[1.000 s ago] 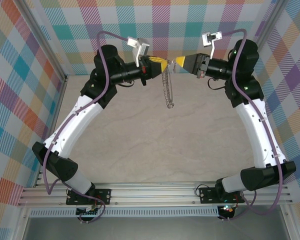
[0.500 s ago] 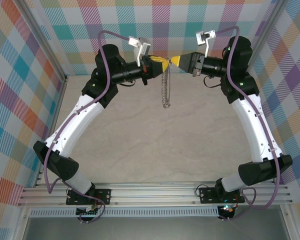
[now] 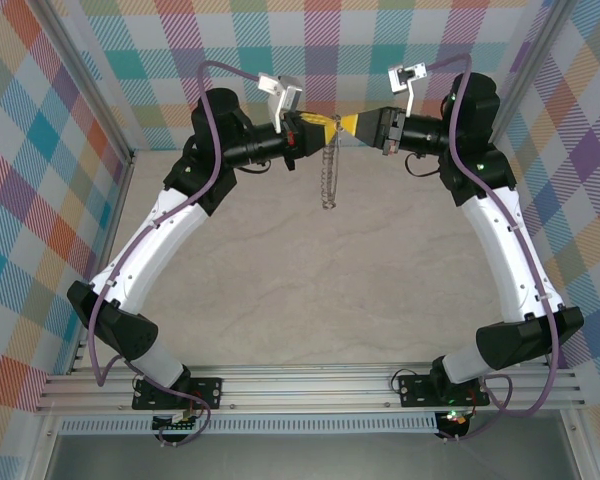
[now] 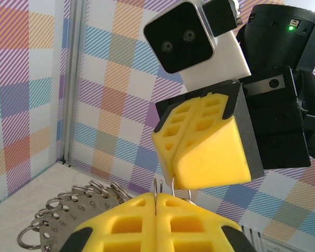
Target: Put the keys on the keyring
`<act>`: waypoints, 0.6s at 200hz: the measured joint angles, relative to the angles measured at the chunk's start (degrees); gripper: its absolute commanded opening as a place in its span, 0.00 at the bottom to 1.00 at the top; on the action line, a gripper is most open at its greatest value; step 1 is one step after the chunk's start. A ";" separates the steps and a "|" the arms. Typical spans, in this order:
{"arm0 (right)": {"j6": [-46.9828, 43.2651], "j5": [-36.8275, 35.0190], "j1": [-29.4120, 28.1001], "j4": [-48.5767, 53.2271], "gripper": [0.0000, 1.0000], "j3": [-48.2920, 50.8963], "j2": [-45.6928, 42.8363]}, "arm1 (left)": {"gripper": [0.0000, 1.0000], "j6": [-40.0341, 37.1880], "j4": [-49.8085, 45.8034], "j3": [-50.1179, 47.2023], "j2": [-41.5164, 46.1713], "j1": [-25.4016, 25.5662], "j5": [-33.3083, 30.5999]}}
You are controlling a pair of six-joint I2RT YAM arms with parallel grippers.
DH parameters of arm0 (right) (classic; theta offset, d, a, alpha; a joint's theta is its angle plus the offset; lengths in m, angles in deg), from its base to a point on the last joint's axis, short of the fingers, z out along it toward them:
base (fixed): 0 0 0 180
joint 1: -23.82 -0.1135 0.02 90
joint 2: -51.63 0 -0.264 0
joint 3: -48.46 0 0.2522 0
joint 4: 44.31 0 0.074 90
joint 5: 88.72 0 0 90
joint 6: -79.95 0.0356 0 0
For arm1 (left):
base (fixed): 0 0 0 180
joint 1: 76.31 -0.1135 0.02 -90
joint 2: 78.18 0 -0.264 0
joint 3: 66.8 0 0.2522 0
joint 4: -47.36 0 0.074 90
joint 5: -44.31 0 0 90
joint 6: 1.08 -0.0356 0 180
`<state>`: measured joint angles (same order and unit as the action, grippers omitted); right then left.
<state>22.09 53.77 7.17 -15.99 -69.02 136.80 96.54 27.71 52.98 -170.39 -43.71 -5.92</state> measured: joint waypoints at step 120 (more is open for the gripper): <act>1.81 -0.48 1.55 -1.99 0.00 5.75 -0.81 | 0.00 -1.03 -0.26 -0.85 0.15 0.00 -1.49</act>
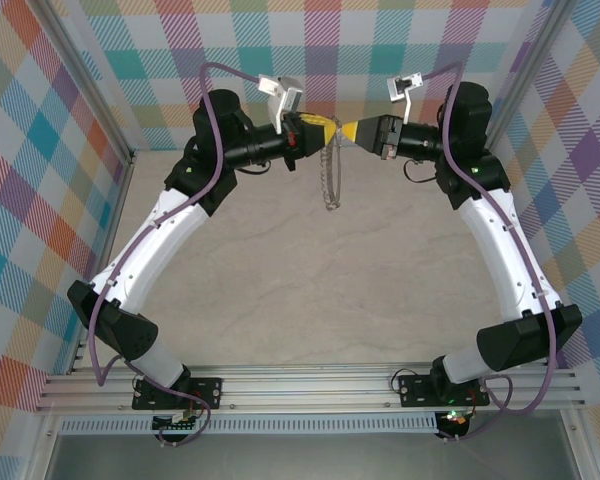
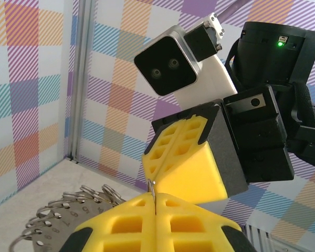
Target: Put the keys on the keyring
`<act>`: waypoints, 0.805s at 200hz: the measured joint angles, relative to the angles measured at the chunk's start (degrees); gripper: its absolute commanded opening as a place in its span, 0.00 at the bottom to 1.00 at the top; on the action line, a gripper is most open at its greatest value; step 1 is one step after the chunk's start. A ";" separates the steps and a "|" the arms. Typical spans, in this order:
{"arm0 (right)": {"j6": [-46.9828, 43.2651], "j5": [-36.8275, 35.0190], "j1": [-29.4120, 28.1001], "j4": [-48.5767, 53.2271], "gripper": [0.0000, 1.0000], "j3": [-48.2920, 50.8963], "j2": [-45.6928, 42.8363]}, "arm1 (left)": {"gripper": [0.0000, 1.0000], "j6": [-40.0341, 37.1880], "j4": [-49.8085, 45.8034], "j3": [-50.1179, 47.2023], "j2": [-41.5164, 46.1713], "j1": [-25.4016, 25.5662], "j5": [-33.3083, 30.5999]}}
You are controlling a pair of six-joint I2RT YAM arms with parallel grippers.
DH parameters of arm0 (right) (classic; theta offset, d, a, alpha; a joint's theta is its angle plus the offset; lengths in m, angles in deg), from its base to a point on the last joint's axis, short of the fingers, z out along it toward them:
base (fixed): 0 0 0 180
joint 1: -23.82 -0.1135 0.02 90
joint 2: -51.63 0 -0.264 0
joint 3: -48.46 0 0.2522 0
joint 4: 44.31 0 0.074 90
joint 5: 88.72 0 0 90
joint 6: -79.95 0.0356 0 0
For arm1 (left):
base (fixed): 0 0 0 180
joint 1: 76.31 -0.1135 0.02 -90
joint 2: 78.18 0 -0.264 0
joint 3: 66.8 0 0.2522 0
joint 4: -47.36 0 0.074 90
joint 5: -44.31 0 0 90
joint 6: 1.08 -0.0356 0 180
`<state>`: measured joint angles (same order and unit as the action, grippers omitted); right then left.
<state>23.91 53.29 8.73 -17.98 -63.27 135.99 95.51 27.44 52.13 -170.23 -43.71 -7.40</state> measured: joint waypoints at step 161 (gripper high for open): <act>8.66 5.55 0.55 -7.17 0.00 1.14 -0.57 | 0.00 1.73 2.23 -0.79 3.48 0.28 -0.44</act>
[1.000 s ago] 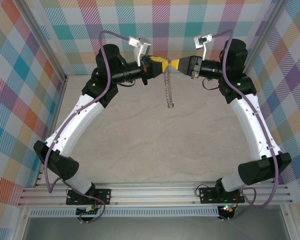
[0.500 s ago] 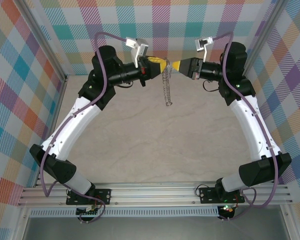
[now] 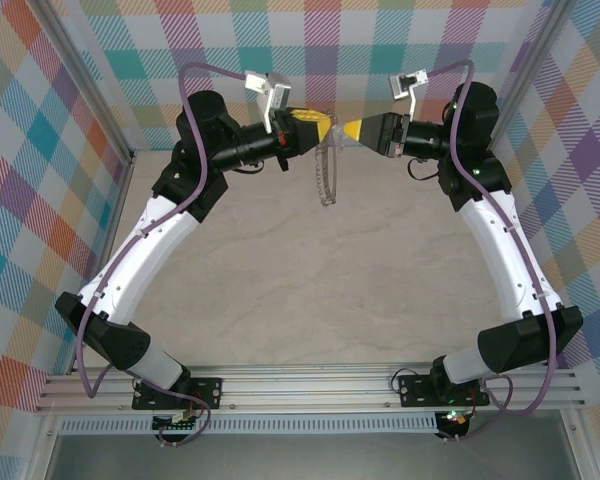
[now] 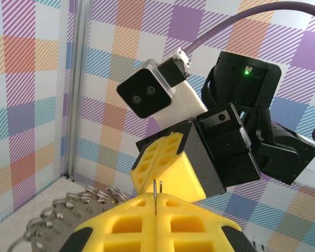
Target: Put the keys on the keyring
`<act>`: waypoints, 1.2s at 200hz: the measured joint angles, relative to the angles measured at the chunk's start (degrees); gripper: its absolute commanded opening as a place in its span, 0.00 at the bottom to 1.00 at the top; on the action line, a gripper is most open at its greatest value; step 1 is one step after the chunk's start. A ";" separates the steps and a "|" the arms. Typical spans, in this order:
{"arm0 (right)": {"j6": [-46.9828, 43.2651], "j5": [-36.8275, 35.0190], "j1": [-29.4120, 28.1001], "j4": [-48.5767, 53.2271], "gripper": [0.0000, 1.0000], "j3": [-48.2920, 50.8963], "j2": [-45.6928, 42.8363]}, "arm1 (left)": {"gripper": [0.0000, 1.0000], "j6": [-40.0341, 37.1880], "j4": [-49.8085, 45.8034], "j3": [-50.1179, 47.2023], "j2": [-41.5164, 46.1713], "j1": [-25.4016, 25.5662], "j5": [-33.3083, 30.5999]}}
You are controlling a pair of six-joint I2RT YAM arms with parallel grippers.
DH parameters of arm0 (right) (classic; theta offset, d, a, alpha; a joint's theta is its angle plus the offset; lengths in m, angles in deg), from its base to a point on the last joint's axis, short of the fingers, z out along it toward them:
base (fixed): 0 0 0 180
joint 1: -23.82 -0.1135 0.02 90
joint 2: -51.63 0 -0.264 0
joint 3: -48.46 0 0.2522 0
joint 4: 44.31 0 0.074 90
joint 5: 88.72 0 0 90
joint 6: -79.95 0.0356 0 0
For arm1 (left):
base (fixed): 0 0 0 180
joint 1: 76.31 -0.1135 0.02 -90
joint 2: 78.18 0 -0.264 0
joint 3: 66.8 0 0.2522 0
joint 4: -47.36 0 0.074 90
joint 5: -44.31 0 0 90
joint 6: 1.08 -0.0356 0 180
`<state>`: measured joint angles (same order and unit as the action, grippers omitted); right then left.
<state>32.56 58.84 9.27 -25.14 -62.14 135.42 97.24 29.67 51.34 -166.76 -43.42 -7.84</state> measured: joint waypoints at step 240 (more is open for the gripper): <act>-7.78 -2.91 -2.75 8.87 0.00 -12.87 3.08 | 0.00 0.90 0.00 0.00 -0.02 0.00 0.11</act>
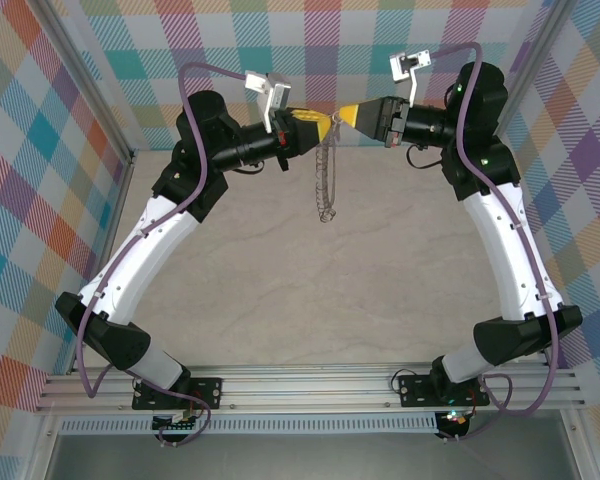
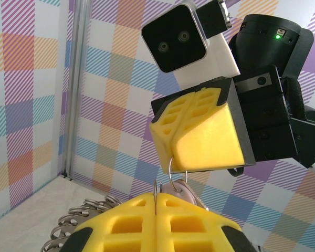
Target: Put the keys on the keyring
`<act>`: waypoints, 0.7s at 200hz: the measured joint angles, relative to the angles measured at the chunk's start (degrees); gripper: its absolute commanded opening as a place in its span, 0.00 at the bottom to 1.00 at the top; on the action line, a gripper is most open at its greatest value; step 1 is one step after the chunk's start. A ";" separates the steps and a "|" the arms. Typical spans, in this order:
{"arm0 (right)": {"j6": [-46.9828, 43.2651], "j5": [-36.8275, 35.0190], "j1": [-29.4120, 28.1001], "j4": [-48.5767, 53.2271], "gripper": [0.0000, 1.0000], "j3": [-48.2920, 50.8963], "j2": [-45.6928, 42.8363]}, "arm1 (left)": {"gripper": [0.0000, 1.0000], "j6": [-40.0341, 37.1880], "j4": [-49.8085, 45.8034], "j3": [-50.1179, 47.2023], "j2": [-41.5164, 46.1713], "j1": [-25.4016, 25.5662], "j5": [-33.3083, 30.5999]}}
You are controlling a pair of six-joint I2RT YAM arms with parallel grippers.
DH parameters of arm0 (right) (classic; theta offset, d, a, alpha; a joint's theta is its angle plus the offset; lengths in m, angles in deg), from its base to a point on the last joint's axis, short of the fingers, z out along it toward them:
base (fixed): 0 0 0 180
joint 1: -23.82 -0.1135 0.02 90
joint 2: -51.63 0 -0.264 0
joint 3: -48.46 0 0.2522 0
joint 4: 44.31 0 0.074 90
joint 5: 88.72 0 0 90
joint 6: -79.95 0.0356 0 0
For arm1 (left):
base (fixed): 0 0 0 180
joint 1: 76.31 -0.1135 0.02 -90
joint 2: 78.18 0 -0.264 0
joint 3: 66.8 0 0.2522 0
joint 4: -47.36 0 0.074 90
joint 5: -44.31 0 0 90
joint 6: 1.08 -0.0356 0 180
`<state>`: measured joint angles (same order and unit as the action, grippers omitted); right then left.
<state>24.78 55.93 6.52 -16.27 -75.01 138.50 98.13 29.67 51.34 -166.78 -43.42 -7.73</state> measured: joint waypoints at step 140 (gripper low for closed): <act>-1.95 -1.44 -0.31 0.90 0.00 0.02 0.85 | 0.00 0.17 -0.02 0.00 0.00 -0.02 -0.09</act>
<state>22.83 54.49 6.21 -15.37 -74.99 139.35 98.31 29.65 51.34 -166.78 -43.45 -7.82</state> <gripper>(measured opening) 0.050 0.050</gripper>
